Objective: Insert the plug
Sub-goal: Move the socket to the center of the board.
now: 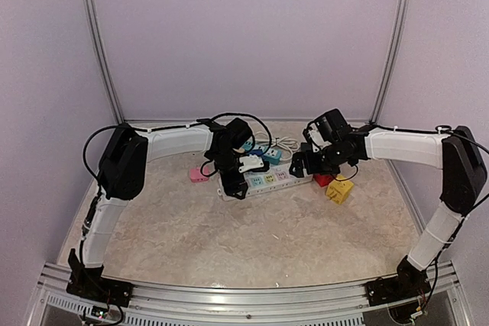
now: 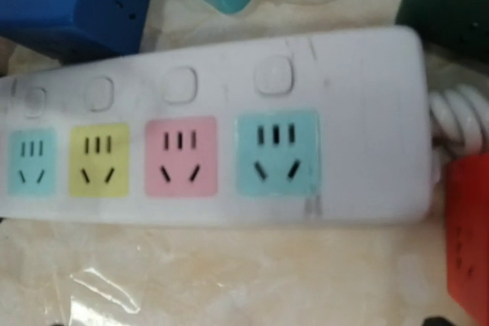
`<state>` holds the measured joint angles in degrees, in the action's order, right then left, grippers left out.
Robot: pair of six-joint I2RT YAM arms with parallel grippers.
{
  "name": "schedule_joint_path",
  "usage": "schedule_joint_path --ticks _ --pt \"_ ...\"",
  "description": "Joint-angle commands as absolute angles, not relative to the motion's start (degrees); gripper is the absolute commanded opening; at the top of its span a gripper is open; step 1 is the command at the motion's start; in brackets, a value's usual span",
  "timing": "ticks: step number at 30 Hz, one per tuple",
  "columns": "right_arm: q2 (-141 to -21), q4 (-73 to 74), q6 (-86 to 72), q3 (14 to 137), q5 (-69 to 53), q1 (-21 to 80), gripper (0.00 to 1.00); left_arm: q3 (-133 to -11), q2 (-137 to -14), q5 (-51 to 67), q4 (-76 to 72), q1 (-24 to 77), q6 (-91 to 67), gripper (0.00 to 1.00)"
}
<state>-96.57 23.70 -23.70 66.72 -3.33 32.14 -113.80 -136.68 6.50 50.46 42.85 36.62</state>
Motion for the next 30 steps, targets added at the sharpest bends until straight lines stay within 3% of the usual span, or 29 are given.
schedule_joint_path --ticks 1,5,13,18,20,24,26,30 --pt "-92.8 24.0 -24.4 65.4 -0.9 32.7 1.0 -110.5 -139.0 4.4 52.8 44.0 38.7 0.7" --pt "-90.3 26.8 -25.3 65.3 3.3 32.7 1.0 -99.9 -131.7 4.5 51.3 45.0 42.4 0.58" --pt "-84.6 37.5 -29.8 64.3 21.9 32.3 1.0 -82.3 -121.3 1.4 50.3 47.1 46.7 0.55" --pt "-85.2 39.7 -30.3 63.3 21.8 31.5 1.0 -78.3 -118.5 1.8 50.9 47.3 48.6 0.56" --pt "-86.3 40.0 -30.8 63.4 20.3 31.5 0.98 -77.5 -117.4 1.1 50.1 47.3 48.6 0.6" --pt "-89.3 45.1 -28.6 65.8 13.3 31.6 0.86 -79.5 -116.2 1.4 50.6 47.2 45.9 0.82" --pt "-89.6 49.4 -27.4 66.9 11.7 32.4 0.85 -80.6 -114.7 2.1 51.3 46.9 45.0 0.96" --pt "-87.5 58.9 -29.5 68.3 13.5 35.3 0.81 -84.5 -111.4 3.7 54.3 45.9 42.8 0.99"
